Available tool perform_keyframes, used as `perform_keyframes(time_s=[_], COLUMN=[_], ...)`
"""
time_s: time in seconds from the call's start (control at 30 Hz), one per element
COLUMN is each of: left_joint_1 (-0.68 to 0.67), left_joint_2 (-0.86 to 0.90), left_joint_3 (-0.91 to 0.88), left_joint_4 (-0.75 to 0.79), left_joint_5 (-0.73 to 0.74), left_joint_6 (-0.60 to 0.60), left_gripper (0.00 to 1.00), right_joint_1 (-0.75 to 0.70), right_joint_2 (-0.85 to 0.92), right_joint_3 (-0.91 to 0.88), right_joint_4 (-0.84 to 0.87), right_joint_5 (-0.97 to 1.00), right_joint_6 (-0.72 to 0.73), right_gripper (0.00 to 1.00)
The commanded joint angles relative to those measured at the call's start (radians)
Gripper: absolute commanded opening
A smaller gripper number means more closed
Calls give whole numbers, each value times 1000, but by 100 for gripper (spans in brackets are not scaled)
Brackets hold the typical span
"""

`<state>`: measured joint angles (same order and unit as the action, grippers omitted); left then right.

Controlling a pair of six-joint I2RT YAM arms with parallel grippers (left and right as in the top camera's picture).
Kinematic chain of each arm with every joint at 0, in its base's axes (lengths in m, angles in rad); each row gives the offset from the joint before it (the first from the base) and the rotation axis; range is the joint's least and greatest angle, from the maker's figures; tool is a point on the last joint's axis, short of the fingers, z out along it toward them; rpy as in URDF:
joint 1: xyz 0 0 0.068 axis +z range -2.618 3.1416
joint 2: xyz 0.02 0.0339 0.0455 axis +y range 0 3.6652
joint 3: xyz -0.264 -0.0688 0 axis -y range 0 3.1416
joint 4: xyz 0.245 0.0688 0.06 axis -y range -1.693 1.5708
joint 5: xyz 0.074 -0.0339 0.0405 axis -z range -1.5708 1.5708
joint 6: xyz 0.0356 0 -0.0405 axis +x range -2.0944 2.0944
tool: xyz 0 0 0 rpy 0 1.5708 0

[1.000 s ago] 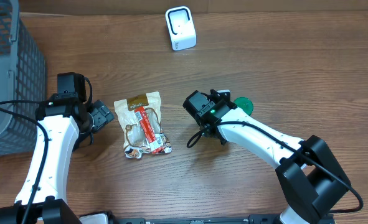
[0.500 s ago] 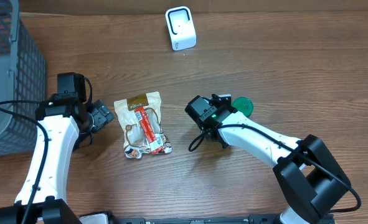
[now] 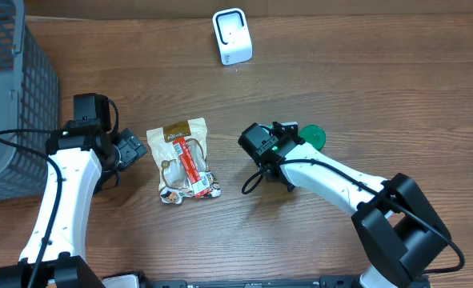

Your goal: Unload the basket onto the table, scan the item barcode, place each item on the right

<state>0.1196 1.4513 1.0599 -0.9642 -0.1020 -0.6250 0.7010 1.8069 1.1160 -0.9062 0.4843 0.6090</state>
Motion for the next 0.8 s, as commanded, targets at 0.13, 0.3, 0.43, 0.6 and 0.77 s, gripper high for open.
perform_keyframes(time_s=[0.13,0.3,0.43,0.6,0.77], left_joint_1=[2,2,2,2,2], left_joint_2=[0,0,0,0,0], left_joint_3=[-5,-5,-4,-5,-5], left_joint_4=[0,0,0,0,0], left_joint_5=[-13,-13,-13,-13,-13], left_joint_6=[13,13,13,13,13], left_gripper=[100,100,100,100,100], right_joint_1=[3,6,6,11,36], right_joint_2=[0,0,0,4,12], right_joint_3=[219,261,258,256,230], right_joint_4=[-152,-157,-116,-34,70], right_joint_5=[20,-16,-66,-109,-103], right_joint_6=[0,0,0,-8,-15], right_gripper=[8,8,8,8,8])
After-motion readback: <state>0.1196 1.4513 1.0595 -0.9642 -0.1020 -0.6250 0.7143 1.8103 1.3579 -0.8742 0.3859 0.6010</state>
